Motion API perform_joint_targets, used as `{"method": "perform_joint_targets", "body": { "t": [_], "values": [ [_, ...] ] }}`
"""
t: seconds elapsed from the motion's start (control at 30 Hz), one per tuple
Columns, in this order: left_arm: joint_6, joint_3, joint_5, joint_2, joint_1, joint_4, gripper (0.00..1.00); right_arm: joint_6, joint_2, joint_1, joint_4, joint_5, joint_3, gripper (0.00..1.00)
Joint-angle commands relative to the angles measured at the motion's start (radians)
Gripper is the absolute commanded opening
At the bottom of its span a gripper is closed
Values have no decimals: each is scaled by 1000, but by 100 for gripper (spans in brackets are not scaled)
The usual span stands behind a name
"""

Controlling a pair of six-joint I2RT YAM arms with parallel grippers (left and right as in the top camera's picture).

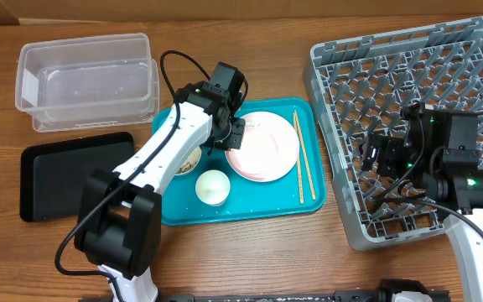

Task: Sort waste into correct bins and load items into the dishwasher
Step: 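Reach the left gripper to the red wrapper and grasp it, then carry the red wrapper left and drop it into the clear bin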

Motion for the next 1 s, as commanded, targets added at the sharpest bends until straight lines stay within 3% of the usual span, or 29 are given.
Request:
{"method": "perform_joint_targets", "body": {
  "t": [0.0,0.23,0.47,0.97],
  "values": [
    [2,29,8,0,-3,-3,4,6,-2,3,5,8,27,100],
    [3,245,-102,-42,61,-129,4,7,-2,3,5,11,27,100],
    [26,460,-175,-62,174,-138,4,6,-2,3,5,11,27,100],
    [20,483,-194,-33,502,-77,4,6,-2,3,9,11,27,100]
  ]
}}
